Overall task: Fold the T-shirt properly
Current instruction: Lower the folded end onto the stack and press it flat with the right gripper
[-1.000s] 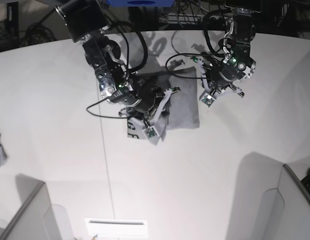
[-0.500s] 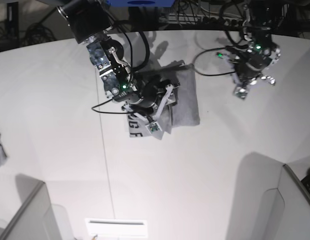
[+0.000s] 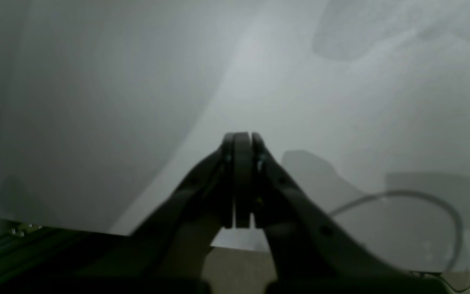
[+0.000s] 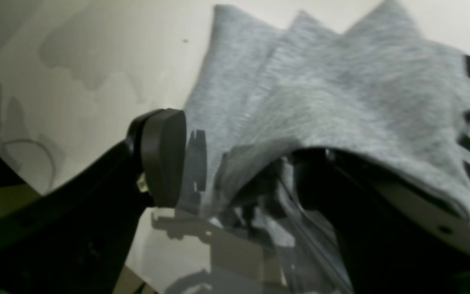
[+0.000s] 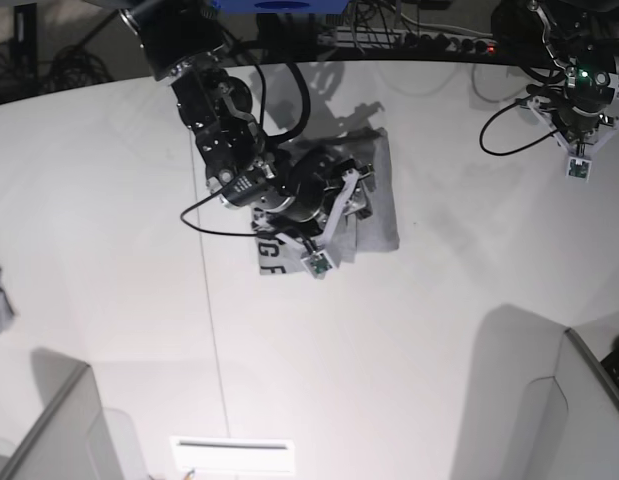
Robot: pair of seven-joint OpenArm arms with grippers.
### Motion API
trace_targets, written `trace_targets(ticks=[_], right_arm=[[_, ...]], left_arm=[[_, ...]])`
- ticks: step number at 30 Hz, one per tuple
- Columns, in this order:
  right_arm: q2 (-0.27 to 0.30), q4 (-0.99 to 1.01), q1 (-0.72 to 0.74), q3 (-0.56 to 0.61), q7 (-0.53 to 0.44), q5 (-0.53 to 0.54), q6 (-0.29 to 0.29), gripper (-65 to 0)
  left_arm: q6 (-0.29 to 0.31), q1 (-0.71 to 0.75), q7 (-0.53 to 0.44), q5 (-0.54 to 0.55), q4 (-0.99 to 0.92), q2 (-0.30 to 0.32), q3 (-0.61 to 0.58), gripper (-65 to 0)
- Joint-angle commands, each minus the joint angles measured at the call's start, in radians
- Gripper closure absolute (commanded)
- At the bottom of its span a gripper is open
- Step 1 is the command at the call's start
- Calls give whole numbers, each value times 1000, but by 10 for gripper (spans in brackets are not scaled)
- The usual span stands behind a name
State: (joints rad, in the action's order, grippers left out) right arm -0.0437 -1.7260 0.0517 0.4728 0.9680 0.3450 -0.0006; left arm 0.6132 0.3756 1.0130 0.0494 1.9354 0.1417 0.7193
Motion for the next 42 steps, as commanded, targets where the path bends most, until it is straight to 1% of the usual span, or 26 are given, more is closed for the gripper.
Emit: trace_targets(ticks=[1, 3, 6, 10, 12, 16, 18, 20, 23, 25, 26, 27, 28, 30, 32, 33, 37, 42], right_arm=[[-18, -2, 15, 17, -22, 9, 6, -383], [-18, 22, 38, 83, -24, 7, 3, -383], [-25, 48, 60, 172, -24, 6, 3, -383], [-48, 62, 93, 254, -16, 6, 3, -383], [-57, 62, 99, 298, -14, 6, 3, -383], [-55, 39, 130, 396, -14, 6, 1, -381], [-49, -4, 135, 395, -14, 6, 1, -381], [-9, -62, 136, 370, -14, 4, 1, -381], [43, -150, 126, 294, -14, 4, 1, -381], [71, -161, 110, 226, -19, 4, 1, -380], [81, -156, 107, 191, -21, 4, 1, -366], [90, -151, 99, 162, -22, 4, 1, -333], [103, -139, 89, 140, -24, 4, 1, -282], [112, -128, 66, 113, -24, 4, 1, -150], [115, -125, 35, 113, -24, 4, 3, 0], [121, -125, 17, 116, -24, 4, 3, 0], [115, -61, -31, 126, -25, 4, 3, 0], [117, 4, -22, 281, -47, 4, 3, 0]], left_arm=[[20, -2, -13, 0, 17, 9, 7, 0], [35, -2, -13, 0, 17, 8, 7, 0], [37, -2, -13, 0, 17, 6, 7, 0], [37, -2, -13, 0, 17, 9, 9, 0], [37, -2, -13, 0, 16, 9, 29, 0], [37, -3, -13, 0, 16, 11, 49, 0], [37, -5, -13, 0, 16, 11, 69, 0], [37, -5, -13, 0, 16, 11, 79, 0], [38, -5, -13, 0, 12, 11, 101, 0], [38, -5, -13, 0, 12, 11, 113, 0], [38, -5, -13, 0, 12, 11, 116, 0], [38, -5, -13, 0, 12, 11, 119, 0], [38, -5, -13, 0, 12, 11, 119, 0], [38, -5, -13, 0, 12, 11, 118, 0], [38, -5, -13, 0, 12, 9, 112, 0], [38, -5, -13, 0, 12, 9, 112, 0], [38, -31, -13, 0, 12, 5, 113, 0], [38, -43, -13, 0, 12, 5, 110, 0]])
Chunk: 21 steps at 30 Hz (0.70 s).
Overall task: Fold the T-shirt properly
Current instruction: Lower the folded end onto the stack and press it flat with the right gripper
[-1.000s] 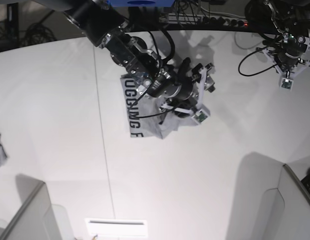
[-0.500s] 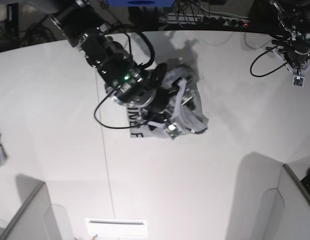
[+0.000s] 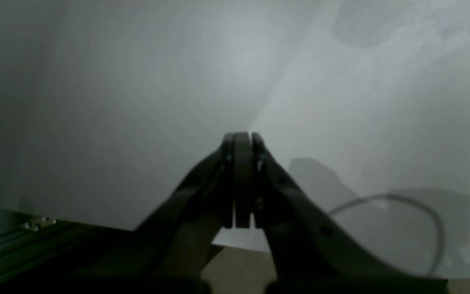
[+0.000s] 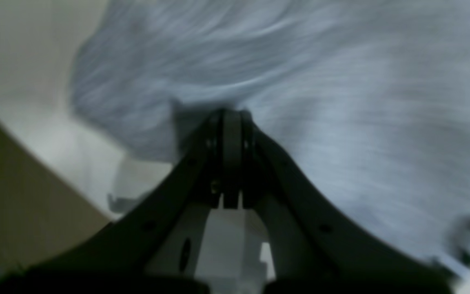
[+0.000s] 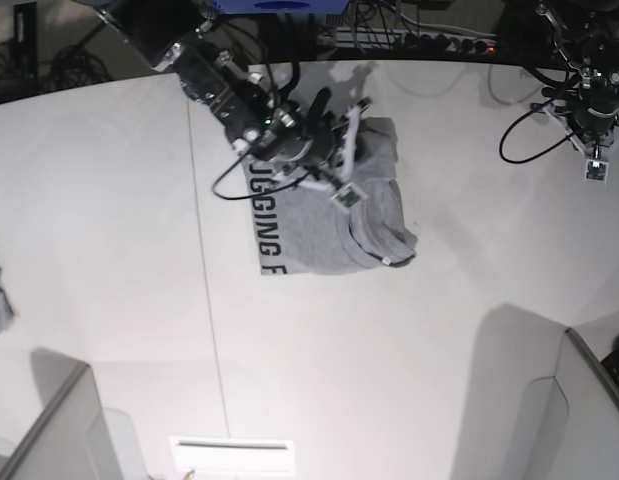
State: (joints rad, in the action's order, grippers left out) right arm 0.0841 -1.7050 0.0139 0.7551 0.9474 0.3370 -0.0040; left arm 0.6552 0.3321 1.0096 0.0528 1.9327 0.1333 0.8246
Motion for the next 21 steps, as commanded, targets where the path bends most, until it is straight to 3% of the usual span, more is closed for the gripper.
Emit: trace_targets(ticks=[1, 9, 16, 21], right_arm=[[-11, -17, 16, 20, -29, 12, 6, 0], [-34, -27, 48, 146, -23, 14, 5, 0], [-30, -163, 41, 4, 54, 14, 5, 0], [-40, -74, 73, -52, 35, 12, 5, 0]], left_arm=[[-4, -1, -10, -3, 15, 13, 5, 0], [-4, -3, -10, -3, 11, 13, 5, 0], [-4, -3, -10, -3, 11, 16, 8, 0], [-4, -3, -10, -3, 11, 16, 11, 0]])
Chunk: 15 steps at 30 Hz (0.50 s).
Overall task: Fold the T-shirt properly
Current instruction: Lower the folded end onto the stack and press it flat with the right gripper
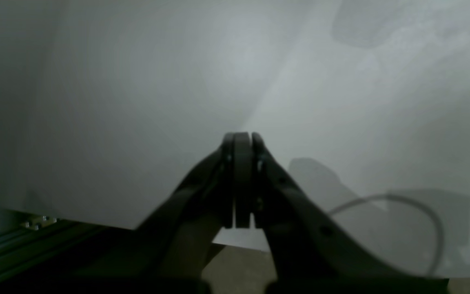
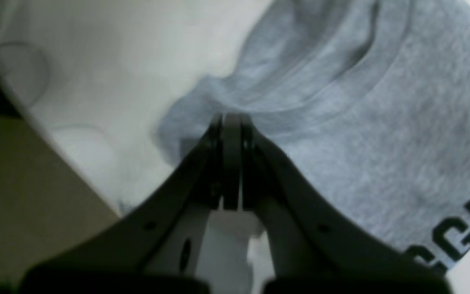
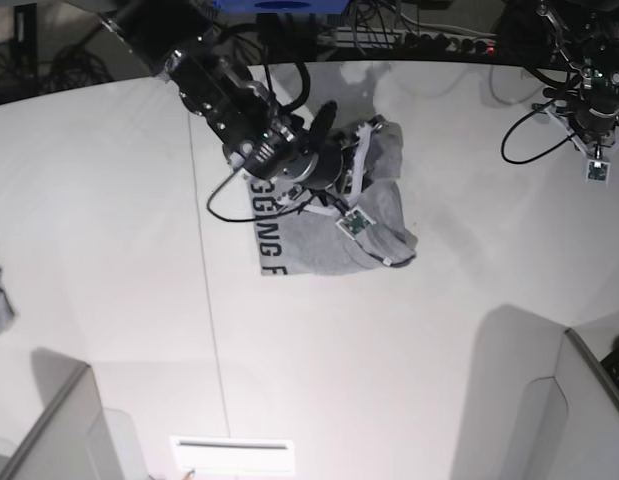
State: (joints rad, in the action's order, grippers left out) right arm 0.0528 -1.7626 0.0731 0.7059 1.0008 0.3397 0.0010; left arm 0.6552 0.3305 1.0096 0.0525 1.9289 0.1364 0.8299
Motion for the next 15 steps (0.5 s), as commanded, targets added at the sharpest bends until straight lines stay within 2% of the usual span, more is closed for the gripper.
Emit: trace_targets(ticks=[1, 5, 8, 11, 15], right_arm=[[-18, 23, 20, 5, -35, 9, 0, 0], [-38, 154, 49, 105, -66, 9, 0, 0], [-49, 181, 66, 197, -69, 9, 0, 0], [-52, 142, 67, 208, -64, 9, 0, 0], [-8, 7, 66, 180, -7, 9, 0, 0]], left_arm=[[-4, -1, -10, -3, 14, 13, 6, 0], [-4, -3, -10, -3, 14, 10, -1, 0], [-4, -29, -10, -1, 13, 9, -2, 0], [-4, -38, -10, -1, 14, 9, -2, 0], [-2, -40, -10, 10, 14, 6, -4, 0]])
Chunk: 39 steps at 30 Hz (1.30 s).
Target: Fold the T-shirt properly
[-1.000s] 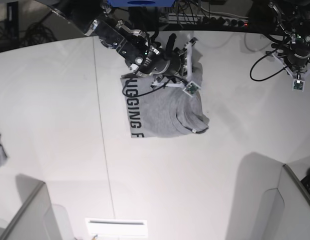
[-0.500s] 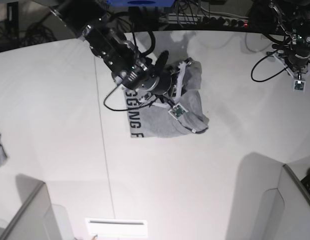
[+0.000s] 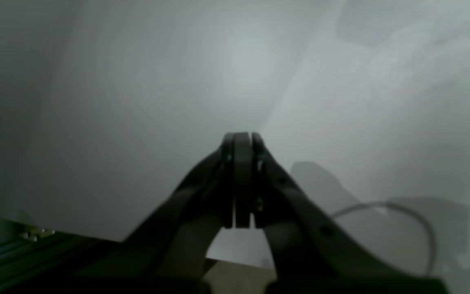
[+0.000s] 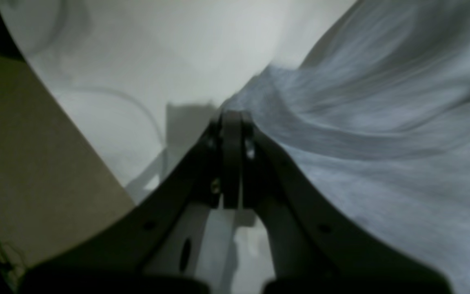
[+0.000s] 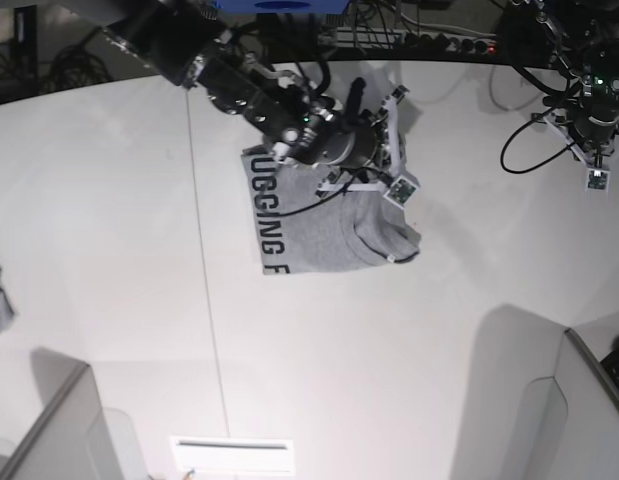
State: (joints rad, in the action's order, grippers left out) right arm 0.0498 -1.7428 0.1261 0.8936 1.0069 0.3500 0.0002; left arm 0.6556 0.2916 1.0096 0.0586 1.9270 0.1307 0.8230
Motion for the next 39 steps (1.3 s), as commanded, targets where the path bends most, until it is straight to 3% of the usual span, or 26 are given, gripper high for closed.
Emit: trace_targets(ticks=[1, 9, 12, 17, 19, 24, 26, 34, 39], right_arm=[[5, -58, 7, -32, 5, -1, 1, 0], [71, -242, -174, -373, -9, -1, 1, 0], [115, -243, -248, -479, -102, -1, 1, 0], [169, -247, -354, -600, -247, 1, 5, 0], [173, -247, -380, -632, -274, 1, 7, 0], [173, -245, -394, -661, -287, 1, 7, 0], [173, -245, -392, -660, -287, 1, 7, 0], [173, -240, -388, -655, -287, 1, 7, 0], [175, -240, -388, -655, -282, 1, 7, 0]], left_arm=[[-3, 2, -10, 34, 16, 8, 3, 0], [-3, 79, -5, 519, 15, 10, 5, 0], [-3, 82, -5, 617, 15, 7, 5, 0], [-3, 76, -5, 685, 13, 5, 5, 0], [-3, 76, -5, 708, 9, 4, 5, -117], [-3, 73, -5, 829, -108, -9, 3, -558], [-3, 73, -5, 861, -154, -9, -24, -650], [-4, 37, -5, 872, -179, -12, -209, -650], [-10, -27, -5, 866, -209, -58, -276, -650]])
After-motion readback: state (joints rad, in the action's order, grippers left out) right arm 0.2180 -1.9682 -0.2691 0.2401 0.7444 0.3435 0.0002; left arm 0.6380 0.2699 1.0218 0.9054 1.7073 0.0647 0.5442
